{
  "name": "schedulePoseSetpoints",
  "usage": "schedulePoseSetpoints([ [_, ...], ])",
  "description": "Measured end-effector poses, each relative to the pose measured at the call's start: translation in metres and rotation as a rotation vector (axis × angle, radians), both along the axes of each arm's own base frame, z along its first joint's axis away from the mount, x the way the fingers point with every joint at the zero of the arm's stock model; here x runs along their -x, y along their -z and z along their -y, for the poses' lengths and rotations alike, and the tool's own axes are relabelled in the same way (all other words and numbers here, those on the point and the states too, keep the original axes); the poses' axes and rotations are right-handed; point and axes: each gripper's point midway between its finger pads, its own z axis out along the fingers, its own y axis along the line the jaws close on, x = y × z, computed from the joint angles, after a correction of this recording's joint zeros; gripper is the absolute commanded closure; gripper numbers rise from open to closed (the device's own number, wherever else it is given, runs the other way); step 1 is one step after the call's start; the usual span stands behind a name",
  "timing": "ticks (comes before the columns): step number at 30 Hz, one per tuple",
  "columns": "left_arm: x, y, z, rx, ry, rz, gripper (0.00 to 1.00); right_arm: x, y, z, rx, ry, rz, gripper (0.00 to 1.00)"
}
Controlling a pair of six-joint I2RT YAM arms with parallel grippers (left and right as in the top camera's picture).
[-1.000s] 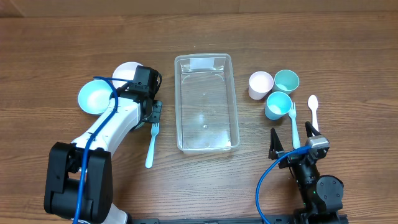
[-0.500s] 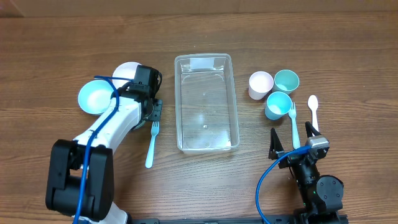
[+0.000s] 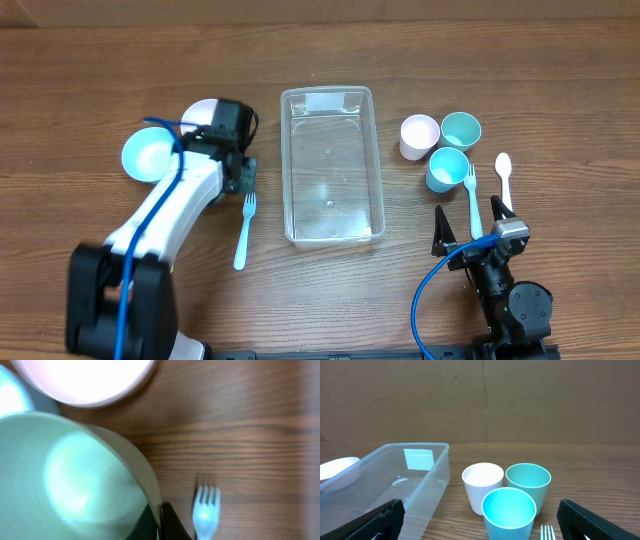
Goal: Pack container
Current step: 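Carry the teal bowl into the clear container and release it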
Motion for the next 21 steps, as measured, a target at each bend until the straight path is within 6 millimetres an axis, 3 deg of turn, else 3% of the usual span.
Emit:
schedulePoseSetpoints([
  [2, -0.005, -0.047, 0.014, 0.027, 0.033, 0.112, 0.96, 0.000, 0.000, 0.000, 0.000, 0.000, -0.001, 0.00],
  [5, 0.004, -0.132, 0.060, 0.109, 0.161, 0.347, 0.96, 0.000, 0.000, 0.000, 0.000, 0.000, 0.000, 0.00],
  [8, 0.016, -0.189, 0.118, 0.207, 0.327, 0.546, 0.96, 0.000, 0.000, 0.000, 0.000, 0.000, 0.000, 0.00],
  [10, 0.025, -0.202, 0.153, 0.240, 0.438, 0.598, 0.96, 0.000, 0.000, 0.000, 0.000, 0.000, 0.000, 0.00],
  [12, 0.025, -0.198, 0.177, 0.247, 0.505, 0.609, 0.96, 0.000, 0.000, 0.000, 0.000, 0.000, 0.000, 0.00],
  [14, 0.019, -0.179, 0.198, 0.227, 0.560, 0.582, 0.96, 0.000, 0.000, 0.000, 0.000, 0.000, 0.000, 0.00],
  [15, 0.014, -0.150, 0.210, 0.197, 0.585, 0.521, 0.96, 0.000, 0.000, 0.000, 0.000, 0.000, -0.001, 0.00],
  [17, 0.000, -0.120, 0.222, 0.162, 0.611, 0.481, 0.96, 0.000, 0.000, 0.000, 0.000, 0.000, 0.000, 0.00],
  [18, -0.005, -0.093, 0.227, 0.130, 0.632, 0.432, 0.96, 0.000, 0.000, 0.000, 0.000, 0.000, 0.000, 0.00],
  [21, -0.013, -0.054, 0.232, 0.080, 0.658, 0.370, 0.96, 0.000, 0.000, 0.000, 0.000, 0.000, 0.000, 0.00],
])
